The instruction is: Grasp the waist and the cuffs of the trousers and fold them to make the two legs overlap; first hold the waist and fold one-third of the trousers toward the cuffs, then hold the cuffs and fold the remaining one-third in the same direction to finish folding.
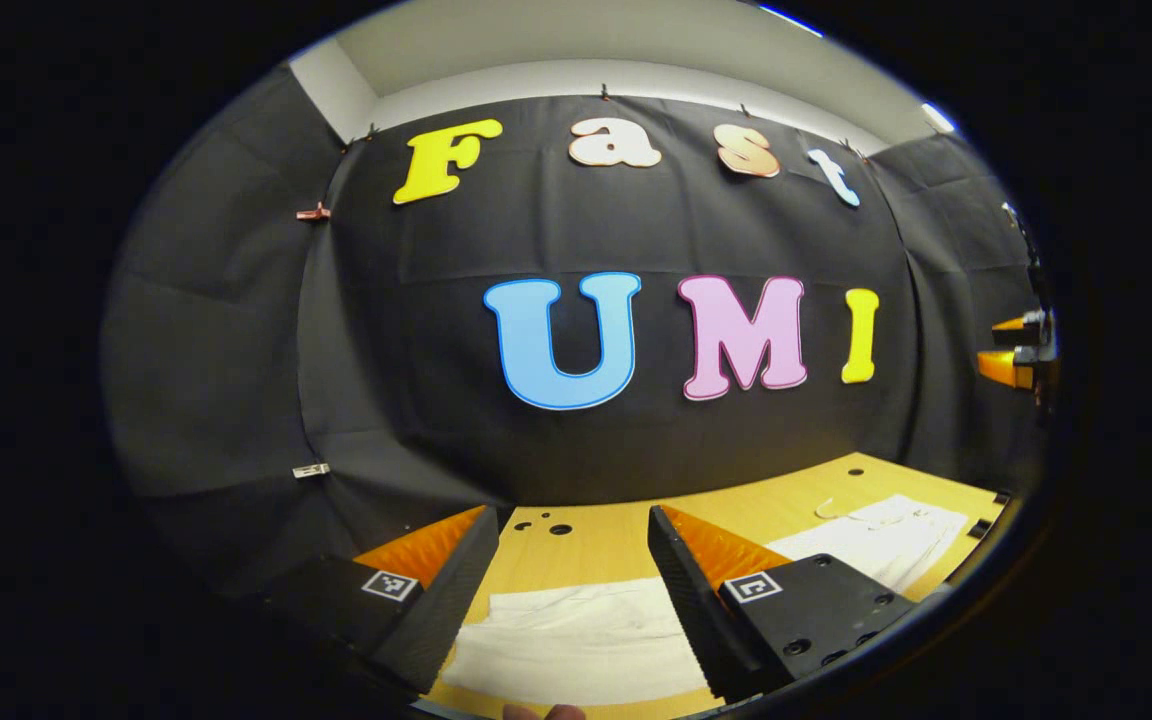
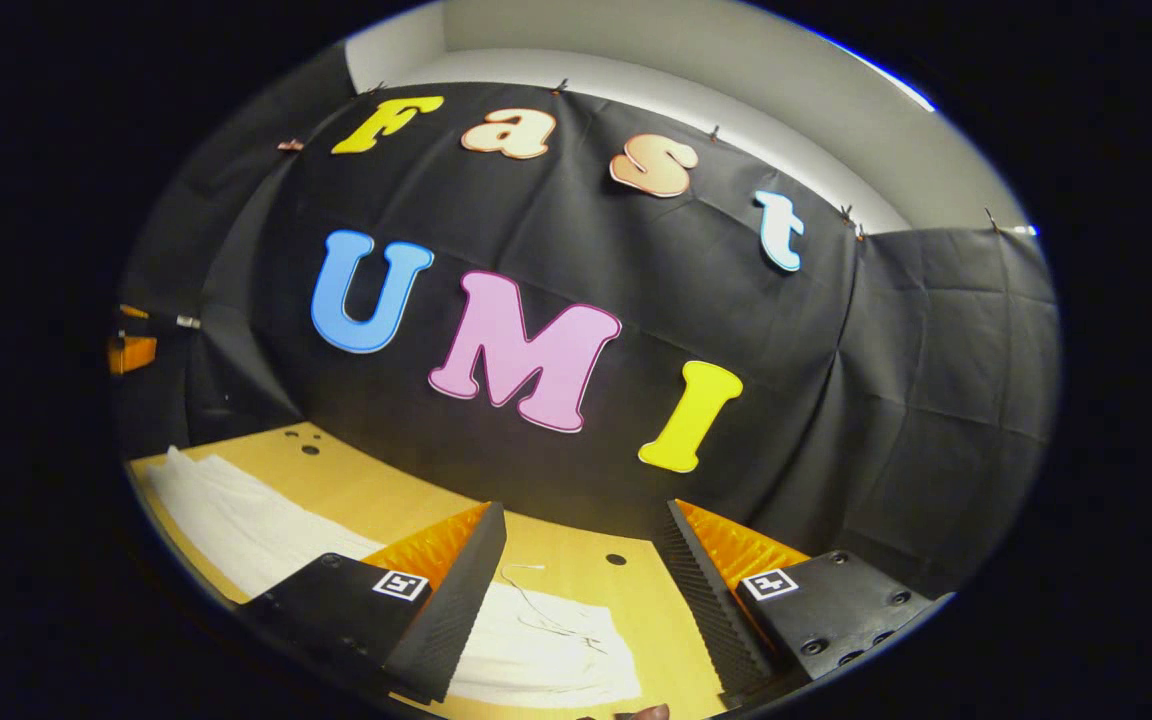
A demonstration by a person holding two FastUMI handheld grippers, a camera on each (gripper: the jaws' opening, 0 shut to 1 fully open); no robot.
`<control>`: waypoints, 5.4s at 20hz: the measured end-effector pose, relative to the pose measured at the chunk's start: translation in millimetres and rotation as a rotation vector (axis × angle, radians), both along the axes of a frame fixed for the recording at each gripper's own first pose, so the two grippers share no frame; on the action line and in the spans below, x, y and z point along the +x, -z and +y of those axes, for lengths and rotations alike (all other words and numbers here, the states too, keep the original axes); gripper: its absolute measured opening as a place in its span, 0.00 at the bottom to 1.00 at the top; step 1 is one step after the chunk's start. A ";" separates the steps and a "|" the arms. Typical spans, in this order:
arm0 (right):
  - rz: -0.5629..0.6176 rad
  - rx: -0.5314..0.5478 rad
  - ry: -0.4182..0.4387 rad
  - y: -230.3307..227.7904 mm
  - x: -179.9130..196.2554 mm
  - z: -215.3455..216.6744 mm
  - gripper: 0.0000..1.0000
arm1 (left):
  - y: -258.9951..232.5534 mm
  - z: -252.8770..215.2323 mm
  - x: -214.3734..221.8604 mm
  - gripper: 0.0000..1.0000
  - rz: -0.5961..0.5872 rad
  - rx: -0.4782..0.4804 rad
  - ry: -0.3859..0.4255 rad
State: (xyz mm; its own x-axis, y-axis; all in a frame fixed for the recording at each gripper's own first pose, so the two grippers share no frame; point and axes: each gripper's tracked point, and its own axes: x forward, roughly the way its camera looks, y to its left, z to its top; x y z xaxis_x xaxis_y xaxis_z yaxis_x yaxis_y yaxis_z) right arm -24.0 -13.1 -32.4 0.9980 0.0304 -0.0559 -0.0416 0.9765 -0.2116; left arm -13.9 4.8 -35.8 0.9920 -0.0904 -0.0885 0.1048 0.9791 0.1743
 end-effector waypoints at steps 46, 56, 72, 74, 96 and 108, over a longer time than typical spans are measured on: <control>0.548 -0.826 -0.709 393.3 -28.8 -55.0 0.98 | 361.9 65.3 25.3 0.02 0.876 1.293 0.487; 0.580 -0.984 -0.761 425.3 11.4 -43.3 0.28 | 362.0 64.6 23.5 0.06 0.889 1.304 0.436; 0.420 -0.753 -0.525 309.2 100.8 -50.9 0.05 | 272.7 56.0 82.1 0.05 0.687 1.019 0.187; 0.422 -0.706 -0.491 304.1 121.9 -51.7 0.05 | 262.8 57.6 104.1 0.05 0.668 0.989 0.156; 0.613 -0.492 -0.350 396.3 246.7 -15.1 0.05 | 347.1 49.9 209.7 0.05 0.848 1.002 0.114; 0.643 -0.504 -0.326 422.1 258.9 -23.8 0.42 | 355.8 57.3 229.4 0.59 0.810 1.121 0.025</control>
State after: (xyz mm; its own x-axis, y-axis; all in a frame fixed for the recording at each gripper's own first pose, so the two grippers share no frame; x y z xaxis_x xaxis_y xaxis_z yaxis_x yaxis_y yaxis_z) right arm 234.9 -36.9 -454.5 0.7146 0.1281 -0.6877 -0.5611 0.6920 -0.4542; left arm 215.6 62.1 -391.5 0.6289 0.3943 -0.6701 0.5688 0.3542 0.7423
